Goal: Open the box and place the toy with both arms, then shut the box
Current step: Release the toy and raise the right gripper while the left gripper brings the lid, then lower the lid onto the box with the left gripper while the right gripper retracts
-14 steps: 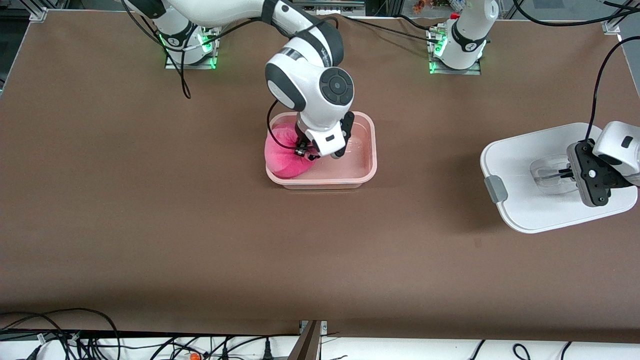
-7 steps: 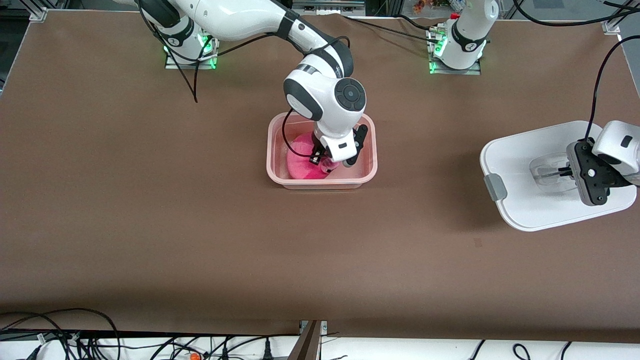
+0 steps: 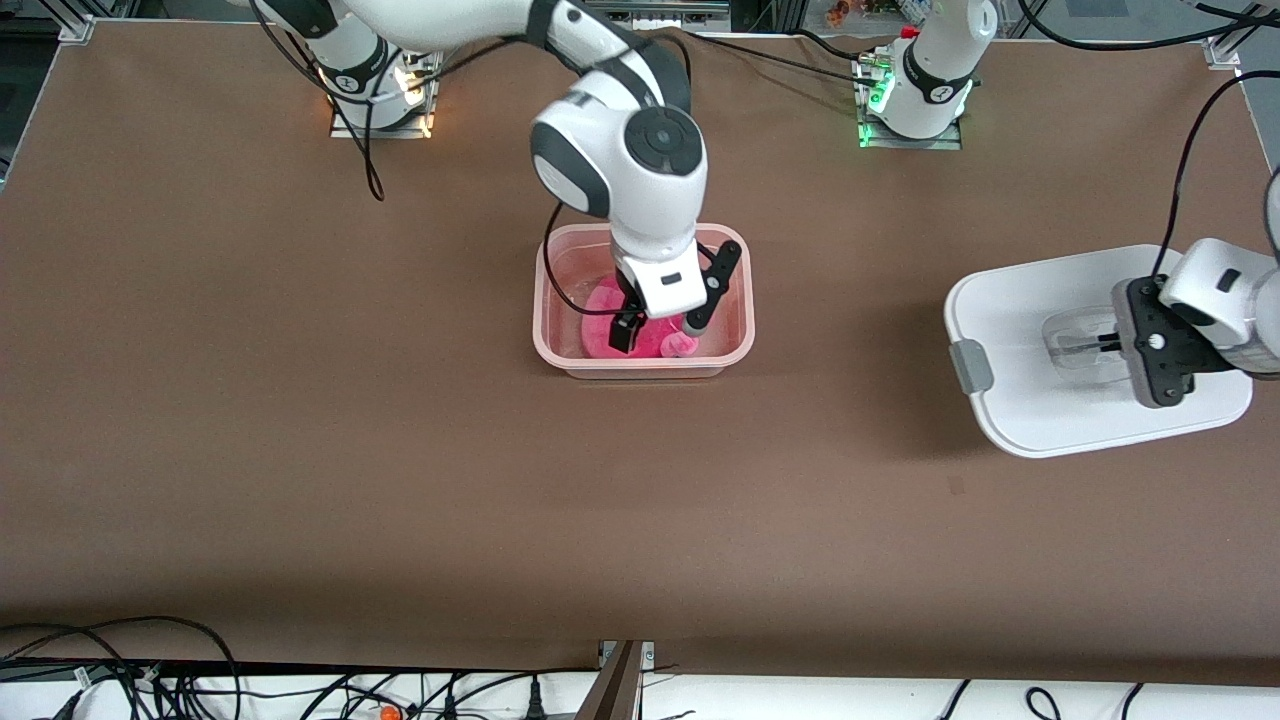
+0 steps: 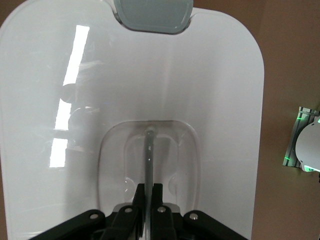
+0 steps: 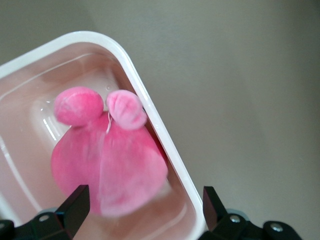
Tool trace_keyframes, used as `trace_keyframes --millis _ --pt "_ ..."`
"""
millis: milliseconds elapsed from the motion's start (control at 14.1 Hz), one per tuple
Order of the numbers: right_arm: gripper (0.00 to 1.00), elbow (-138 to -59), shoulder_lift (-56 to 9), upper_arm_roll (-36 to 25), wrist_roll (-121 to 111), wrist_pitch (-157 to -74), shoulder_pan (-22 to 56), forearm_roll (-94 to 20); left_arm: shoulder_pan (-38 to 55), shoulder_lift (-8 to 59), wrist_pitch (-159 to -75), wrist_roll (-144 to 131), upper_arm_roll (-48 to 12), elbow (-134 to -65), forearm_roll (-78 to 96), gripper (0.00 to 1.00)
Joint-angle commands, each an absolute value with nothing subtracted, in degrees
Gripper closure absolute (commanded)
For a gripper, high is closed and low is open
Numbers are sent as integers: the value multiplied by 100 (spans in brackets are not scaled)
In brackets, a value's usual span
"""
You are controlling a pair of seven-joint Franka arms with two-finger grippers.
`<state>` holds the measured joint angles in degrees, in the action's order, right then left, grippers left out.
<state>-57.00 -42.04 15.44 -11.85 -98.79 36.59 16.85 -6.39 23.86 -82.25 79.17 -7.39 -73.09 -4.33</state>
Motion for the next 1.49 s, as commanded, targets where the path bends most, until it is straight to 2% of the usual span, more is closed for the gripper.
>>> trace_keyframes --millis 0,213,426,639,1064,1206,1419 --pt "0 -5871 -3588 1363 -171 -9257 3621 1565 -256 2426 -8165 7745 -694 -7233 -133 100" --pt "0 -5915 -3165 880 18 -8886 3551 1512 271 2530 -8200 7488 -703 -7251 78 100" --pt "0 -6054 -2683 451 61 -8605 3270 881 1017 2645 -8454 6868 -694 -7242 106 100" --pt "0 -6835 -1831 -463 35 -8675 3270 11 1685 2900 -8577 6453 -694 -7242 123 100" --pt "0 -8277 -591 -1440 53 -8719 3278 -343 3030 3217 -9438 5145 -686 -7260 352 100" --pt "0 -8429 -448 -1922 -60 -8675 3278 -334 3295 3234 -9649 4774 -694 -7321 334 100" --pt "0 -8385 -615 -1978 -97 -8876 3016 -115 3629 3305 -9861 4537 -686 -7374 343 100"
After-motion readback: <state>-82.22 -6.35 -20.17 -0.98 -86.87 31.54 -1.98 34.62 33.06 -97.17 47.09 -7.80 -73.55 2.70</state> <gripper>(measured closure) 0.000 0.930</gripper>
